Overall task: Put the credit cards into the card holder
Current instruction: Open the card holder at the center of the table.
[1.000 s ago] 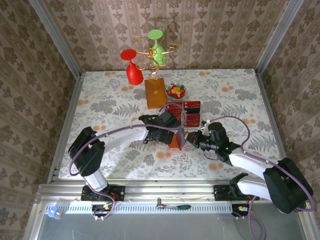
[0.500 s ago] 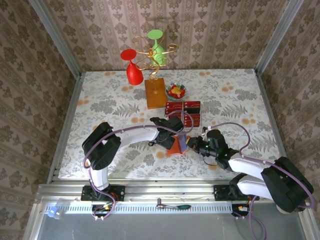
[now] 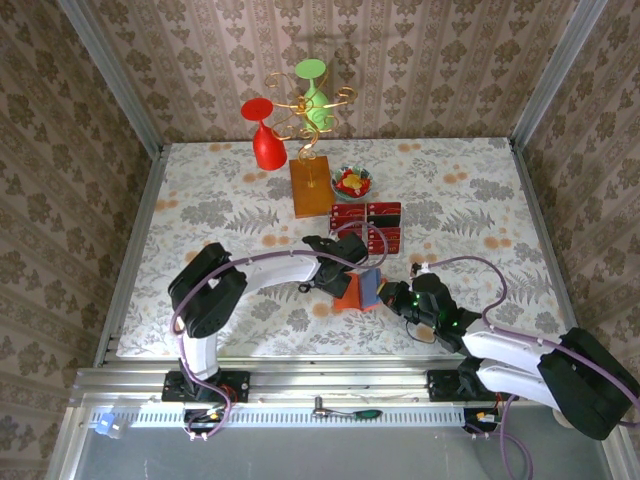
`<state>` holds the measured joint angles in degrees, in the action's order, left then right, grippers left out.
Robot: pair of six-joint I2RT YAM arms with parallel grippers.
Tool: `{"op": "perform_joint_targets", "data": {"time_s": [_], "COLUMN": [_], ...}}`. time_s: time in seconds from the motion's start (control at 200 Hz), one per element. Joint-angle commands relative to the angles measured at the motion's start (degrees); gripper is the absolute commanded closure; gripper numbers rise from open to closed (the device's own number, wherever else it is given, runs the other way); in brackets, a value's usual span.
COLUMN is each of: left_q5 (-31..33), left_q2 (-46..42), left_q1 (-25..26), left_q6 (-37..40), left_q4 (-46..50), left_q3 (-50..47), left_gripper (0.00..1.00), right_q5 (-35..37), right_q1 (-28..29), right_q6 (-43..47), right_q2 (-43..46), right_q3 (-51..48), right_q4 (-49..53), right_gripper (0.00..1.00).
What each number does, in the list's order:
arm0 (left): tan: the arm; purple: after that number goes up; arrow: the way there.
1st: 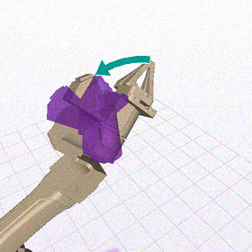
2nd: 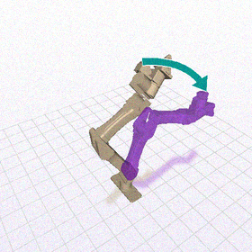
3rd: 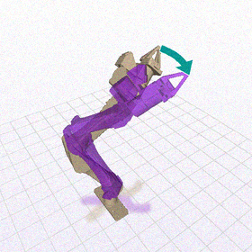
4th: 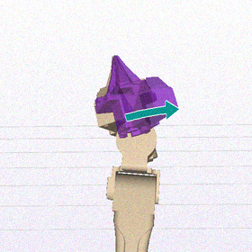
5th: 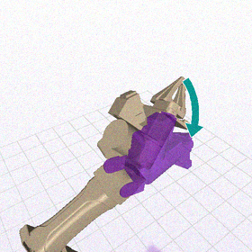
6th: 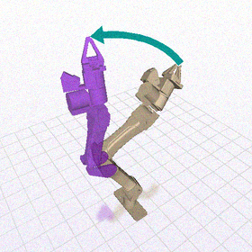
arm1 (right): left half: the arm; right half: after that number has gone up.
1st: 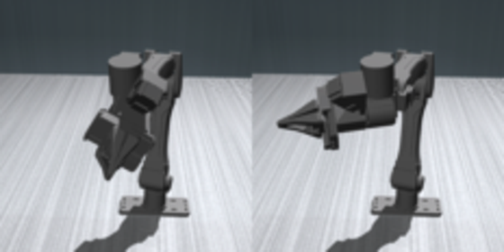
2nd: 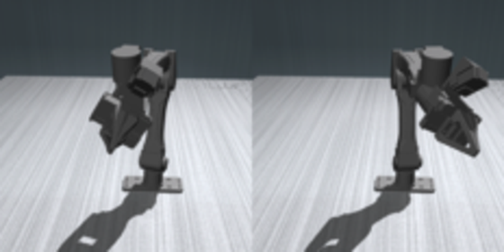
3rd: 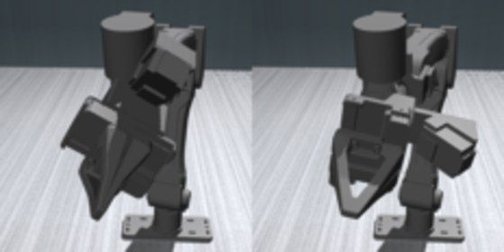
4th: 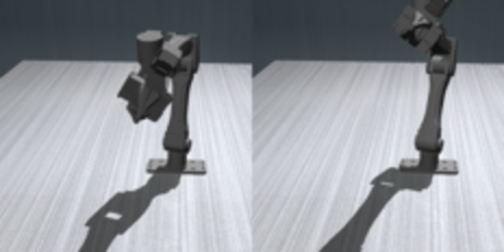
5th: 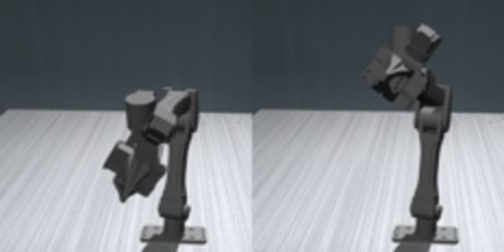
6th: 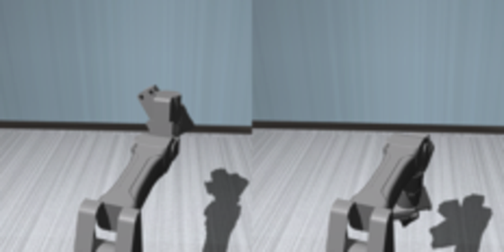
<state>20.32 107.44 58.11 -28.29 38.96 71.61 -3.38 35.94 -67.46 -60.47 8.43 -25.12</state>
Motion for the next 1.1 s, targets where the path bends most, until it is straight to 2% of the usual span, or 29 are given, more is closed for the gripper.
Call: {"op": "perform_joint_targets", "data": {"time_s": [0.0,0.105,0.205,0.435,0.57,0.665,0.735,0.895,1.095], "left_q5": [1.26,1.48,1.83,2.05,2.27,2.46,2.67,2.97,2.94], "left_q2": [0.76,0.76,0.58,0.32,0.33,0.66,0.92,1.03,0.82], "left_q1": [0.54,0.58,0.60,0.60,0.52,0.52,0.52,0.52,0.52], "left_q6": [-1.52,-1.59,-1.55,-1.64,-1.15,-0.75,-0.49,-0.45,-0.65], "left_q4": [-0.38,-0.22,-0.11,-0.11,-0.25,-0.17,0.06,0.43,0.57], "left_q3": [-0.86,-1.11,-1.43,-1.65,-1.48,-0.98,-0.56,-0.07,-0.20], "left_gripper": [0.06,0.06,0.07,0.07,0.07,0.07,0.07,0.07,0.07], "right_q5": [1.23,-0.43,-1.70,-3.08,-6.65,-10.06,-12.95,-14.92,-9.63], "right_q1": [0.36,-0.36,-2.49,-10.71,-13.35,-13.34,-13.21,-9.84,-2.72], "right_q6": [1.00,2.64,3.51,5.52,9.19,10.94,11.18,12.21,14.73], "right_q2": [0.72,0.96,2.70,14.69,18.13,14.93,11.33,6.44,6.90], "right_q3": [0.44,2.09,2.74,2.73,4.68,6.74,7.51,10.66,15.06], "right_q4": [4.38,7.11,9.95,23.10,26.90,25.22,21.85,18.64,22.35], "right_gripper": [0.84,0.65,0.56,0.54,0.70,0.82,0.88,0.94,0.99]}}
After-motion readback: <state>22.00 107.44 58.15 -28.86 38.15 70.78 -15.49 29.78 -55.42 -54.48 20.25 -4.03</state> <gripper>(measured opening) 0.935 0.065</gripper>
